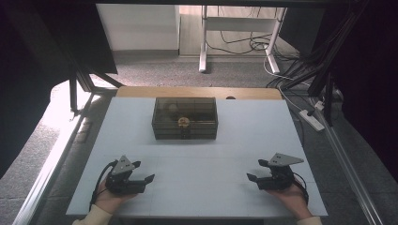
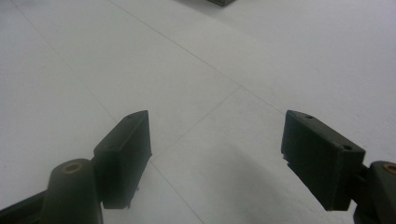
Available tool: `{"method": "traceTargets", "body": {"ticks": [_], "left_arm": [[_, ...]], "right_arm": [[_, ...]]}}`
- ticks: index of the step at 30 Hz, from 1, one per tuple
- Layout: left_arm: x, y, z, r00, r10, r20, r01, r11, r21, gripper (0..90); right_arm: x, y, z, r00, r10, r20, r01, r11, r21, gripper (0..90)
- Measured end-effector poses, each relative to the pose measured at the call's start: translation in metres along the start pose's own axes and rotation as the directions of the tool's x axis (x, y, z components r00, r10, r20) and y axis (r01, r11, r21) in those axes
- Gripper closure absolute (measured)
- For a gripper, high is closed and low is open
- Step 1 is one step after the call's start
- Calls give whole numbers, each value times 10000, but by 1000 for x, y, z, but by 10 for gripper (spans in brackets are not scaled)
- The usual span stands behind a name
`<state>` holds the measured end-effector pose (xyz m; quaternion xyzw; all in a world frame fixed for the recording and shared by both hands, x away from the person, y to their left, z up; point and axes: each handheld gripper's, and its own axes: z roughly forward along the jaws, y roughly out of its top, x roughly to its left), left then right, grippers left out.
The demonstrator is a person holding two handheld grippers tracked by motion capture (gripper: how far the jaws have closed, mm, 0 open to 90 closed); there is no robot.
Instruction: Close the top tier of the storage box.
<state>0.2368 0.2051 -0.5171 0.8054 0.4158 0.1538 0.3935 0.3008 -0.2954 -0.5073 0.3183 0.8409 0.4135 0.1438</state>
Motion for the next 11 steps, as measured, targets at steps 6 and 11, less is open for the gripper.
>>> {"method": "traceTargets", "body": {"ticks": [6,11], "left_arm": [[0,0,0,10000,-8,-1,8,10000,6,245],[1,0,1,10000,-41,7,41,10000,6,243]], "right_arm": [[1,0,-1,10000,-28,-10,28,9999,-137,241],[1,0,-2,10000,-67,-27,66,9998,-188,241]]}}
